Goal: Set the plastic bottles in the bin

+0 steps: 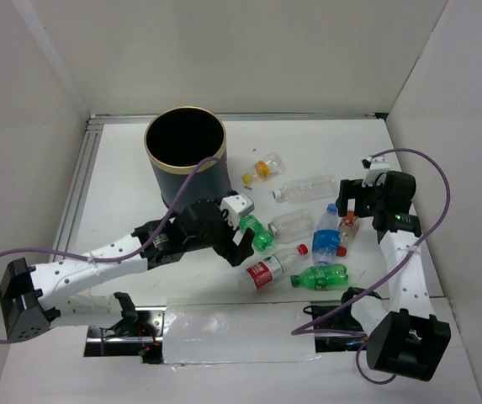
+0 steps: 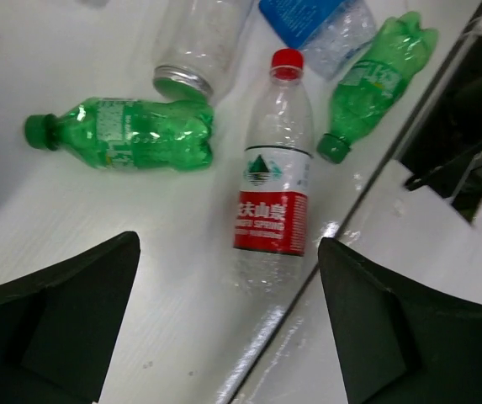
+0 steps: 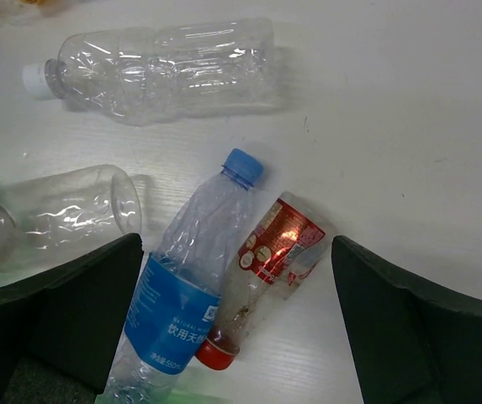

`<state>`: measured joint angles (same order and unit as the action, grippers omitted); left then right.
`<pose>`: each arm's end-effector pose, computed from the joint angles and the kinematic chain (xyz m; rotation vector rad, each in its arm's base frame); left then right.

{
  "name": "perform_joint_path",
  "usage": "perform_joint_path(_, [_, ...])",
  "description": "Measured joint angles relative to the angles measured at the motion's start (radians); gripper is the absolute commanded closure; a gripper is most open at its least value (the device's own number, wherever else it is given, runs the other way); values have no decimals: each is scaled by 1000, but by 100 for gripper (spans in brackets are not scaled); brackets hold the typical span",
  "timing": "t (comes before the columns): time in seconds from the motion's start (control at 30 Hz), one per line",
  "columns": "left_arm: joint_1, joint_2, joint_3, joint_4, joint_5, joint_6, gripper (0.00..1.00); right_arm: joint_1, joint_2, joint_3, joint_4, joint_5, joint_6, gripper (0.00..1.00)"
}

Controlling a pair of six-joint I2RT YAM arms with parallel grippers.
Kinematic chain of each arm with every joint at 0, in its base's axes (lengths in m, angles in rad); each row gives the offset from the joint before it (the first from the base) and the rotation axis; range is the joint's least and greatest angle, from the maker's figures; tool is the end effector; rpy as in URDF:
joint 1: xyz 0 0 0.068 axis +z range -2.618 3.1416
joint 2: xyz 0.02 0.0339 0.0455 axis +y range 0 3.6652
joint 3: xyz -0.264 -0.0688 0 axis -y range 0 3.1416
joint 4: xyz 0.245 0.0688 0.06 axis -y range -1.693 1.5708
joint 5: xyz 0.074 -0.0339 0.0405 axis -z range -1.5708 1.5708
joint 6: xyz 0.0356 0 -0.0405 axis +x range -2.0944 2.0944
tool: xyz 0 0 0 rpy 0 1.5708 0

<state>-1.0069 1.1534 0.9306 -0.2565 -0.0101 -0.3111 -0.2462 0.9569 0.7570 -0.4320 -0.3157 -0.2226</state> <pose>0.1406 -0.2216 0.3087 0.7265 2.0228 -0.7906 0.2034 -0.0397 0.2758 -0.1490 2.1630 0.0800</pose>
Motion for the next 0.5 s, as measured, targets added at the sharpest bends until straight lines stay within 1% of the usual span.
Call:
perform_joint_path(0.1, [-3,45,19,-6,-34,46,0,-3,-2,0,-6,-9,-11,0])
perform_joint_path(0.3, [-27,132,25,-15,-59,65,0,-5,-19,0,-7,-39,-56,0])
perform_joint_path(0.33, [-29,143,27,-17,-66,67,6,-5,-19,0,-8,-41,-70,8])
perform_joint_path(0.37, [-31,157,31,-20,-74,67,10,-5,-18,0,-9,-45,-91,35])
perform_joint_path(0.4, [-31,169,39,-25,-85,68,15,-5,-17,0,-11,-48,-112,55])
perform_joint_path(0.43, [-32,182,46,-27,-96,66,24,-5,-15,0,-14,-55,-128,73])
perform_joint_path(0.47, [-32,195,55,-28,-108,68,51,-6,-13,0,-19,-66,-134,82])
perform_joint_path(0.5, [-32,207,63,-27,-120,63,57,-6,-11,0,-23,-76,-142,75])
